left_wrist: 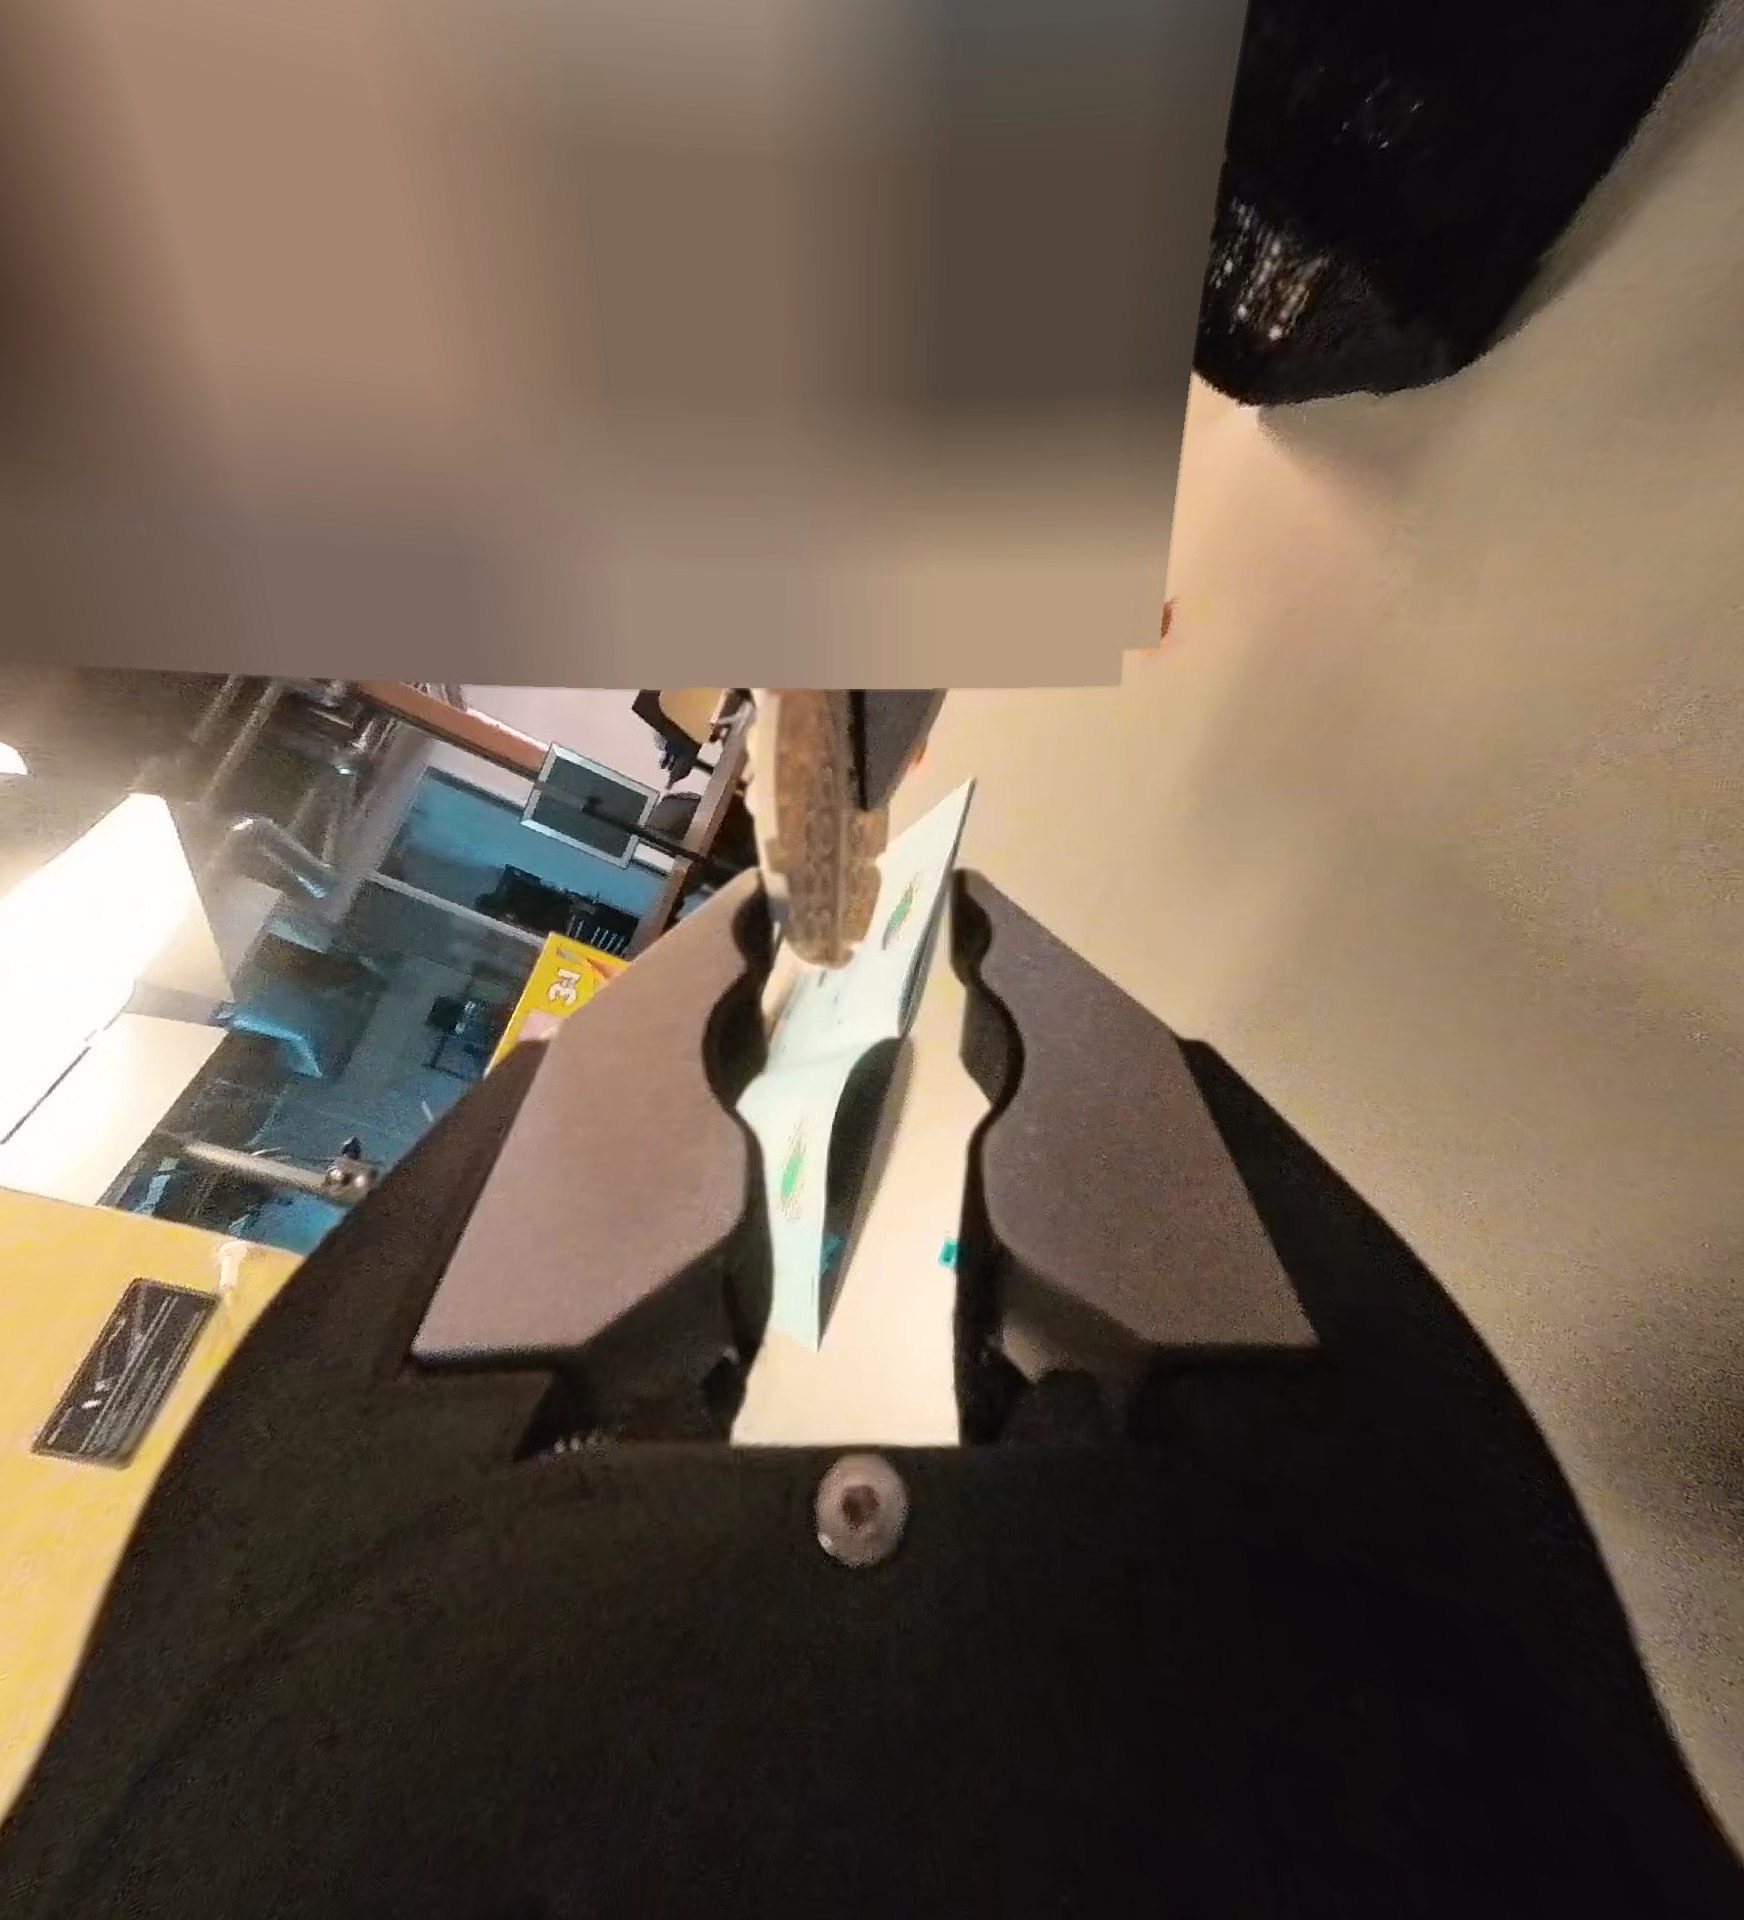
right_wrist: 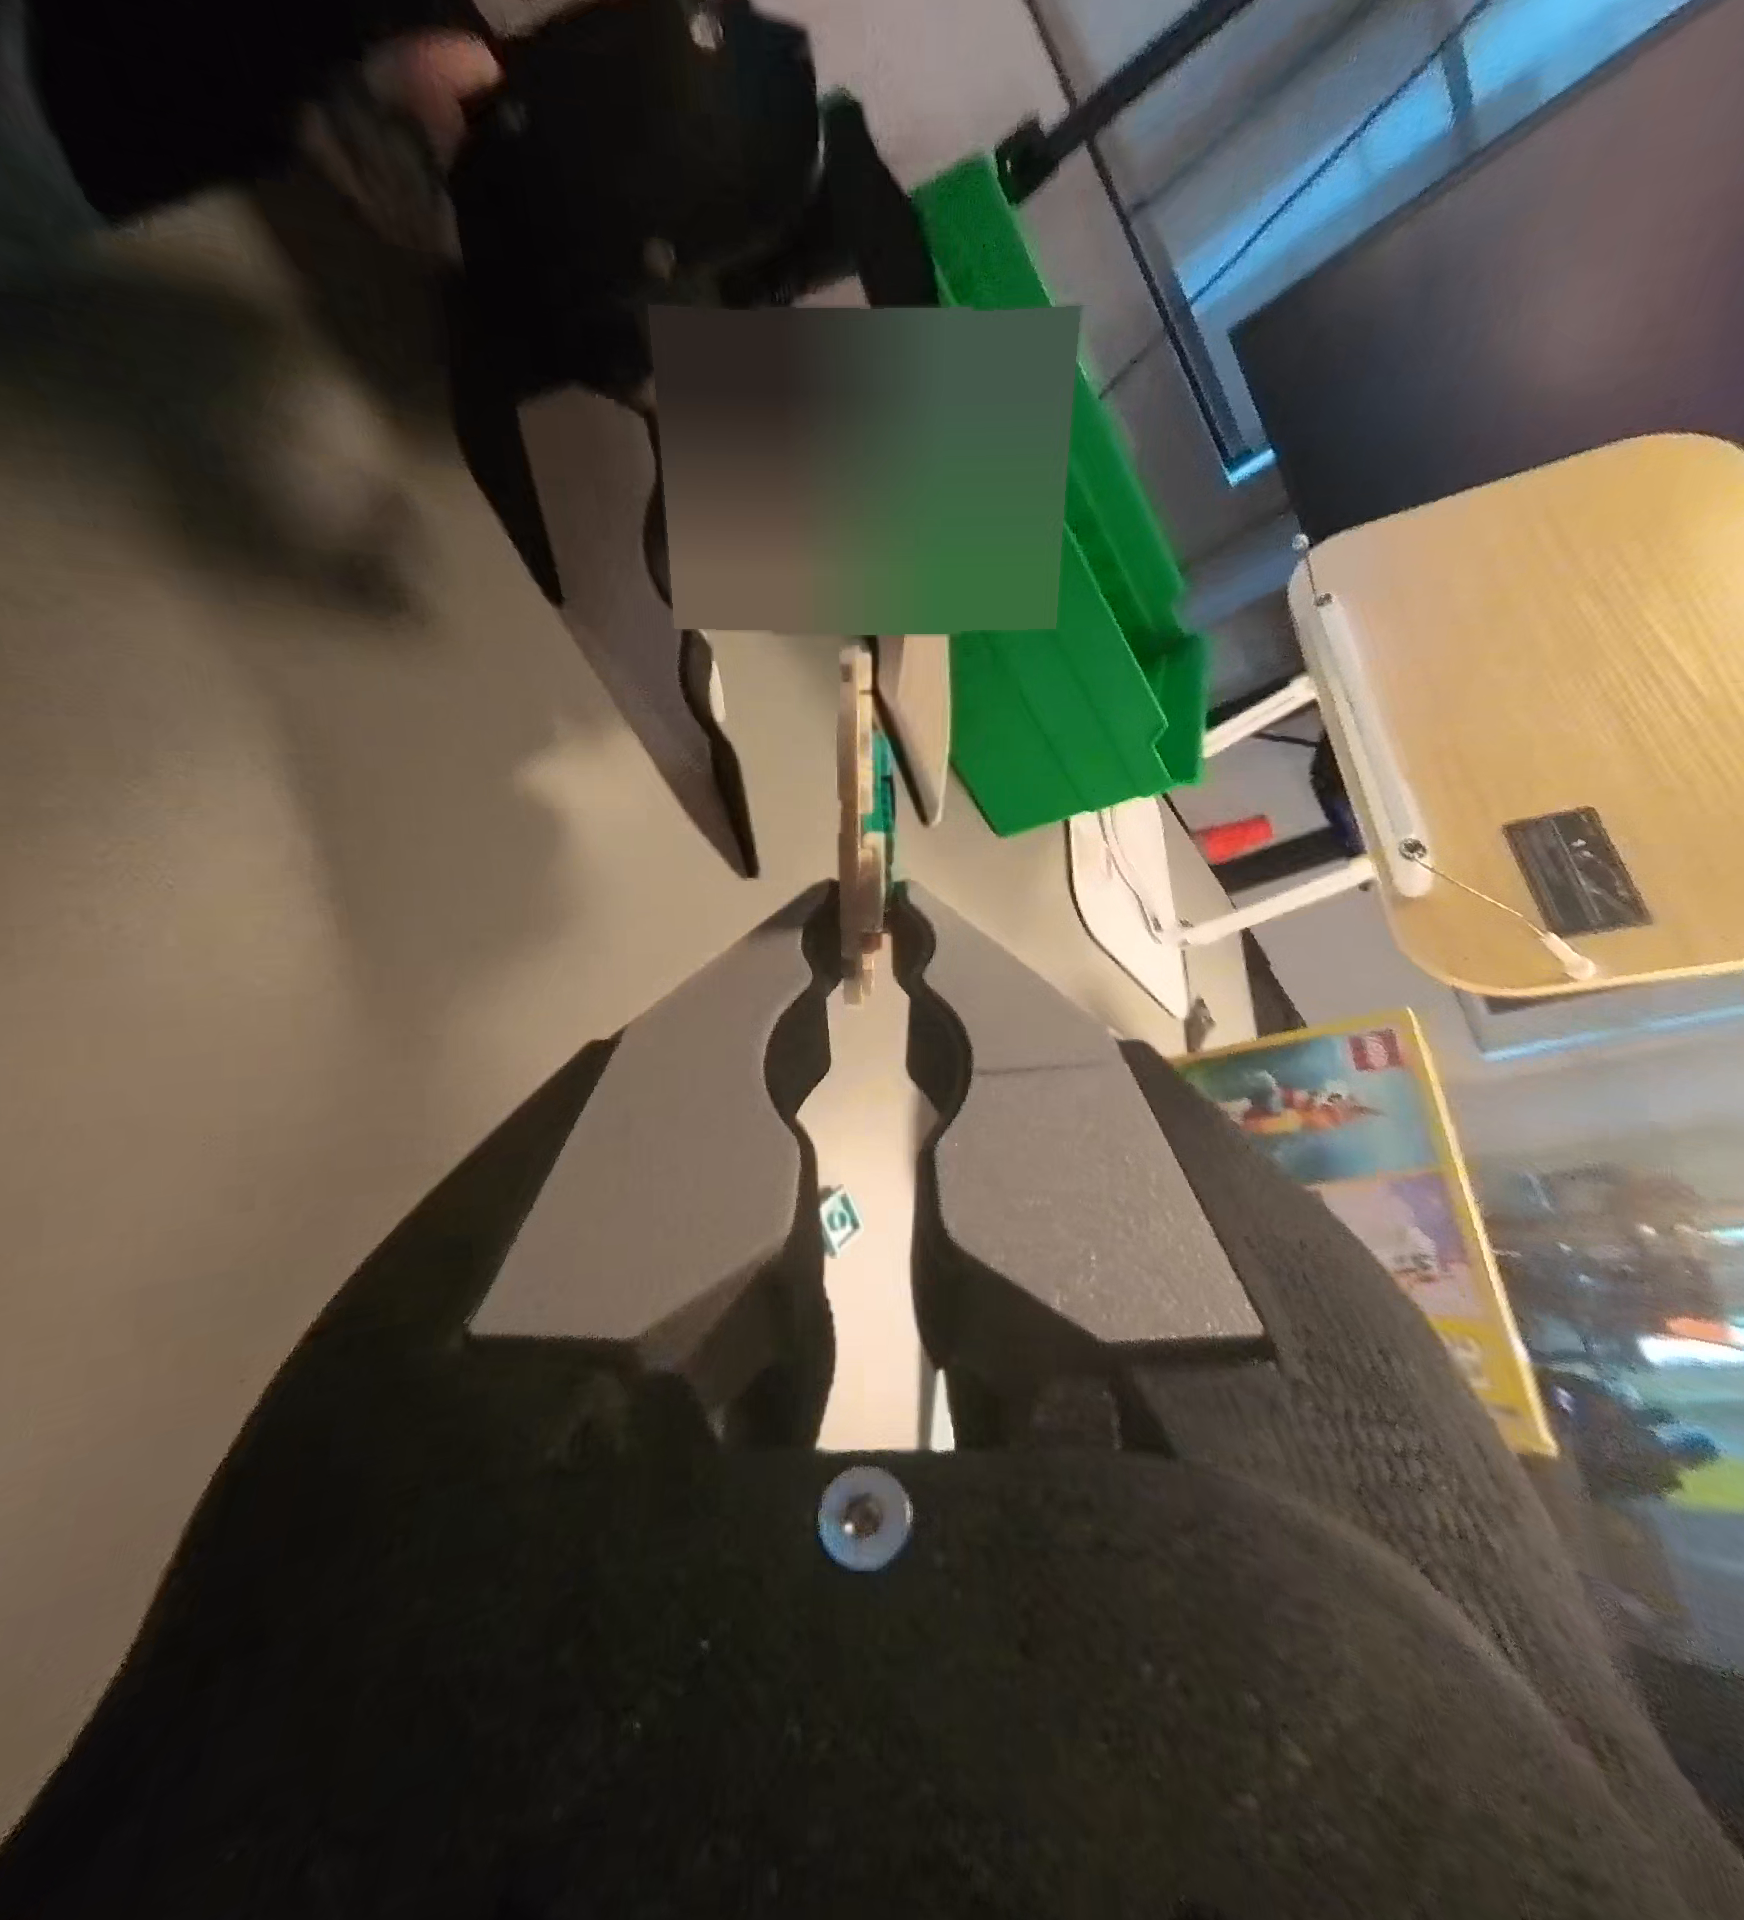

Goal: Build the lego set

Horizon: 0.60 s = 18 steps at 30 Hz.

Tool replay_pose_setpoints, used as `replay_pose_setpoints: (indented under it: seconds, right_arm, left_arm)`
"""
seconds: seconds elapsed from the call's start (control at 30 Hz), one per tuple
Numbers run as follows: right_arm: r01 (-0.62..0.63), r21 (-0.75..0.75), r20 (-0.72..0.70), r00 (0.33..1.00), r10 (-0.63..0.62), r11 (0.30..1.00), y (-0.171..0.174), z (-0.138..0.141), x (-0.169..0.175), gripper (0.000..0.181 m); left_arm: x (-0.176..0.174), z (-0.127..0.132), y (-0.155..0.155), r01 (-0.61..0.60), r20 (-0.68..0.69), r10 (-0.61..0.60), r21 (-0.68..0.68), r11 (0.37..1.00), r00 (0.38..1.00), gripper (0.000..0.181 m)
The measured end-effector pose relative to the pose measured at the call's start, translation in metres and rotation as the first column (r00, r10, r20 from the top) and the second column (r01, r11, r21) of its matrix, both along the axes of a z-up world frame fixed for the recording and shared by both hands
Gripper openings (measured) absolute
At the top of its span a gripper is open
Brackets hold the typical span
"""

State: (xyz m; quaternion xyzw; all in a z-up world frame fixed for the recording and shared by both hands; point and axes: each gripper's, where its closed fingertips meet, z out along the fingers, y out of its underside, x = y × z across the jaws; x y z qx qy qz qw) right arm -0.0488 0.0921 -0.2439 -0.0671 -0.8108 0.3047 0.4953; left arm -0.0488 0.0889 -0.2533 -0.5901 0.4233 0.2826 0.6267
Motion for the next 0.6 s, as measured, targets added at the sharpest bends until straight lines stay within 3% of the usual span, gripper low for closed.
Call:
replay_pose_setpoints:
  seconds: [0.07, 0.17, 0.27, 0.33, 0.4, 0.47, 0.53, 0.6]
  right_arm:
    - [-0.033, -0.004, 0.011, 0.999, 0.033, 0.999, -0.003, -0.003, 0.005, 0.006]
    - [-0.042, -0.007, 0.007, 0.999, 0.042, 0.999, -0.004, -0.008, 0.008, 0.007]
    - [-0.004, -0.093, 0.109, 0.994, 0.014, 0.996, 0.004, -0.013, 0.012, 0.024]
    - [0.109, -0.185, 0.227, 0.972, -0.066, 0.977, 0.032, -0.014, 0.015, 0.037]
    - [0.296, -0.228, 0.349, 0.914, -0.205, 0.928, 0.076, -0.021, 0.020, 0.033]
    - [0.463, -0.235, 0.517, 0.804, -0.293, 0.855, 0.112, -0.040, 0.035, 0.032]
    - [0.552, -0.230, 0.669, 0.688, -0.281, 0.802, 0.124, -0.062, 0.056, 0.033]
    - [0.575, -0.255, 0.722, 0.648, -0.242, 0.778, 0.125, -0.074, 0.070, 0.030]
  left_arm:
    - [0.003, 0.003, -0.002, 0.032, 0.016, -0.032, 0.016, 0.999, 0.999, 0.013]
    - [0.005, -0.001, -0.003, 0.039, -0.006, -0.039, -0.014, 0.999, 0.999, 0.010]
    - [-0.010, -0.002, 0.003, -0.078, -0.082, 0.079, 0.017, 0.997, 0.994, 0.009]
    - [-0.028, -0.010, 0.008, -0.184, -0.171, 0.184, 0.014, 0.983, 0.968, 0.009]
    - [-0.043, -0.013, 0.010, -0.267, -0.254, 0.269, 0.044, 0.963, 0.929, 0.009]
    - [-0.050, -0.015, 0.011, -0.308, -0.286, 0.308, 0.046, 0.950, 0.907, 0.009]
    - [-0.051, -0.016, 0.012, -0.325, -0.313, 0.327, 0.058, 0.944, 0.892, 0.009]
    - [-0.049, -0.017, 0.013, -0.327, -0.335, 0.328, 0.061, 0.943, 0.883, 0.009]
